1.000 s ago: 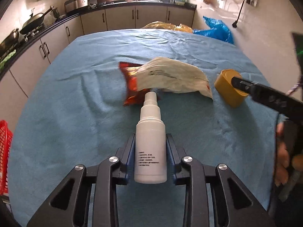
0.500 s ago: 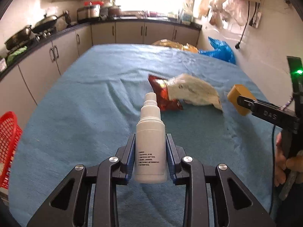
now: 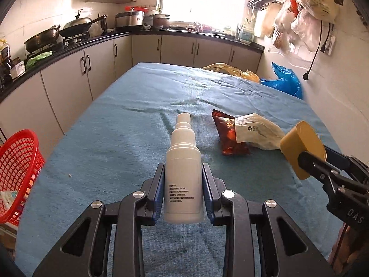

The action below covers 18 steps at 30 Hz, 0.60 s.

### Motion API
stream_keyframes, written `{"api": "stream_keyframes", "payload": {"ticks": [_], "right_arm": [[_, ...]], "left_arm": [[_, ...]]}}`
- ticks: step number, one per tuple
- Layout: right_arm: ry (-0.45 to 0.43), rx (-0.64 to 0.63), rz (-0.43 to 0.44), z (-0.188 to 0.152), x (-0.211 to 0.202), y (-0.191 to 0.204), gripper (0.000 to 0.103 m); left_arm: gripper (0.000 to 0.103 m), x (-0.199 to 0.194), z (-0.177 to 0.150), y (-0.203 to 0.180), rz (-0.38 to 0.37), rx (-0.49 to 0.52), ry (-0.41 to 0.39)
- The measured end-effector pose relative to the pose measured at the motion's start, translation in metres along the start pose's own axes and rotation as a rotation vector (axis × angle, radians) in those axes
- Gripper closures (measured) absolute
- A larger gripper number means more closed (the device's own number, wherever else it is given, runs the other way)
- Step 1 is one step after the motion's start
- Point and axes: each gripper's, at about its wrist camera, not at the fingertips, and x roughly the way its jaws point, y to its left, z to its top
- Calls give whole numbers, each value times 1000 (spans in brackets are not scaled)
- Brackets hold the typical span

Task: Collect trash
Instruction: 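Hold the spray bottle and yellow lid lifted above the table with both tools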

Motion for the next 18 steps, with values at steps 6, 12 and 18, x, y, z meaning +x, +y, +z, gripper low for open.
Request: {"api": "stream_keyframes", "payload": {"ticks": [6,12,18], "right_arm": [[4,21,14,0,1,-4,33],[4,12,19,-1,1,-3,33],[3,1,23,-2,-1,2,33]], "left_arm": [[74,0,-1,0,12,11,-3],[74,0,-2,0,22,16,-4],[74,0,-2,-2,35,21,-10]]}}
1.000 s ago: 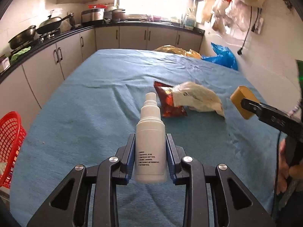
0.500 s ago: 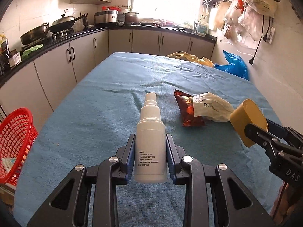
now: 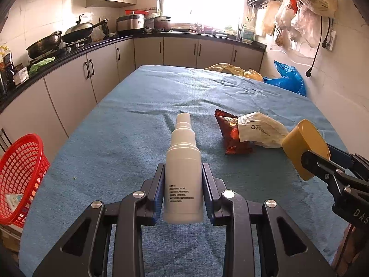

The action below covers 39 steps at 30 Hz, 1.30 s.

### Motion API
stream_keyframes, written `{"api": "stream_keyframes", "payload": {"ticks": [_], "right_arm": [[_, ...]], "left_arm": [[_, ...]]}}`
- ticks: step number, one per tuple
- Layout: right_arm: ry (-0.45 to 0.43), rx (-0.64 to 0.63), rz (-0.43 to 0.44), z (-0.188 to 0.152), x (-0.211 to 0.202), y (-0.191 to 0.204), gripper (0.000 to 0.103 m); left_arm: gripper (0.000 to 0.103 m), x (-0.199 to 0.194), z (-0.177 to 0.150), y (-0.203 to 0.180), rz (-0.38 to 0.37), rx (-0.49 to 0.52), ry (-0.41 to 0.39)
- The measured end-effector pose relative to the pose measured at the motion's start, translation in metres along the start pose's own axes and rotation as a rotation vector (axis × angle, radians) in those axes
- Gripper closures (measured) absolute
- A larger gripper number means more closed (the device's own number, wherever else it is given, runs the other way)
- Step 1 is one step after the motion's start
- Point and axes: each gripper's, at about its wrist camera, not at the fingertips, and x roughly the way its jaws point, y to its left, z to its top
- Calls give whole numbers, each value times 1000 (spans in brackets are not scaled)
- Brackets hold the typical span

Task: Collect trash
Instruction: 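Hold the spray bottle and yellow lid lifted above the table with both tools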

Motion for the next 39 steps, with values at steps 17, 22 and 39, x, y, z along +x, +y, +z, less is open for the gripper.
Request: {"api": "stream_keyframes", "payload": {"ticks": [17,22,39], "right_arm": [[-1,-18,1,-1,1,5,33],[-2,-17,-3,-3,1,6,33],[-4,-29,-2,-2,1,12,33]], "left_arm": [[74,-2,-2,-1,32,7,-15],[74,-2,-2,-1,37,9,-15],[74,-5,-4,-2,61,15,-39]]}}
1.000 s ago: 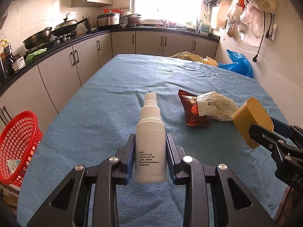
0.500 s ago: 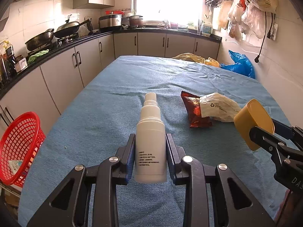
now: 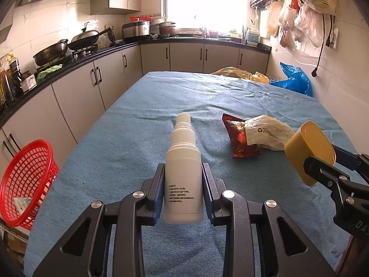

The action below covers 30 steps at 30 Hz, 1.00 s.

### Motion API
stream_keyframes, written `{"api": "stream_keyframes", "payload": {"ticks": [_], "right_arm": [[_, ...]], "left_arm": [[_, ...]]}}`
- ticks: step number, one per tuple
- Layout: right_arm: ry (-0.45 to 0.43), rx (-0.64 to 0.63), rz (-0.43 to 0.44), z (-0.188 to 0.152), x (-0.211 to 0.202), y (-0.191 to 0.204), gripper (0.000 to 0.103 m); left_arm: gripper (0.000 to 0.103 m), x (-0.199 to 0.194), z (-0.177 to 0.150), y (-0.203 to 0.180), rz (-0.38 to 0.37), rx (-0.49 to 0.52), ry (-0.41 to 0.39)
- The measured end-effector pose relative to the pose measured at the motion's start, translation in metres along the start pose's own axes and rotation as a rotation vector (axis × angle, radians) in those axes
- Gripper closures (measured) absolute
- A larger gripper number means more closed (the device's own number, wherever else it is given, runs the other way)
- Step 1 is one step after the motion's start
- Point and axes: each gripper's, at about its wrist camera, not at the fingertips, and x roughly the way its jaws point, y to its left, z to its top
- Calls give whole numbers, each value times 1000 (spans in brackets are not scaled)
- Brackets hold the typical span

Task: Collect trash
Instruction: 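Hold the spray bottle and yellow lid lifted above the table with both tools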

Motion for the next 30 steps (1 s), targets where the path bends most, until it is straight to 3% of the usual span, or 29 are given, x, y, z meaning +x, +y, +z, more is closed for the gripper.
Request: {"api": "stream_keyframes", "payload": {"ticks": [5,12,18,30], "right_arm": [[14,8,-8,0,5,0,33],[11,35,-10,5,5,-5,33],[48,88,-1,3,14,-11,33],[29,68,4,1,5,-8,33]], "left_arm": [[74,-1,-1,0,13,-1,-12],[74,-2,0,3,-36,-9,-22],[74,2,1,16,-63,-74,-5],[74,1,4,16,-30,-82,-20]]}}
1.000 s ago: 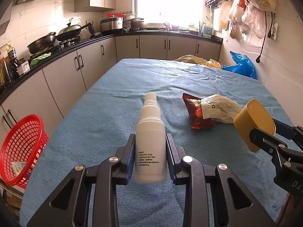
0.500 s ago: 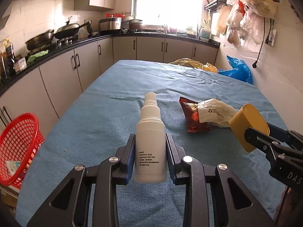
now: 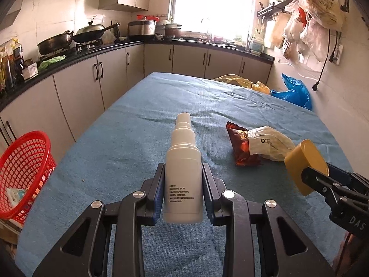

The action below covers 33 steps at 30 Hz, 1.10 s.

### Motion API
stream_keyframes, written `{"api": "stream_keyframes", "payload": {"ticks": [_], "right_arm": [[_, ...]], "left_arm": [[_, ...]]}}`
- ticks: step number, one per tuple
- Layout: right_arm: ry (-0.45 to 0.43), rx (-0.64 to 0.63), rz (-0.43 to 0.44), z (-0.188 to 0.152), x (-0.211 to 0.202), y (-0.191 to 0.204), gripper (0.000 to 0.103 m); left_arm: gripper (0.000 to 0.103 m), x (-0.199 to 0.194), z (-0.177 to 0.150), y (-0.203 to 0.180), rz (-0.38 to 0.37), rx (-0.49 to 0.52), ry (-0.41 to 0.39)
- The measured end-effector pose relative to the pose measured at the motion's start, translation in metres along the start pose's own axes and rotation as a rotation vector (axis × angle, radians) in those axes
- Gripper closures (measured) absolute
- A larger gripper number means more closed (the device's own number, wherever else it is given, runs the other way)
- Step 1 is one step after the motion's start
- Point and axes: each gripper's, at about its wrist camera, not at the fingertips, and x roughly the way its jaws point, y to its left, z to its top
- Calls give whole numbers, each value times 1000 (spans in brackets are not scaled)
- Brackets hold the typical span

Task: Collect trash
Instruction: 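Hold the spray bottle and yellow lid lifted above the table with both tools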

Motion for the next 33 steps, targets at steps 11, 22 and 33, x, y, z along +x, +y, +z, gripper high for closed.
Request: {"api": "stream_keyframes", "payload": {"ticks": [11,22,33], "right_arm": [[-47,-43,2,-1,-15,13,33],[-68,-55,-43,0,-15,13,33],[-81,-11,-35,-3,-50,22,33]], "left_arm": [[74,-11,-1,-6,83,29,-50],[74,-28,-3,-17,110,69,-103],[74,-62,-14,-17,79,72,-109]]}}
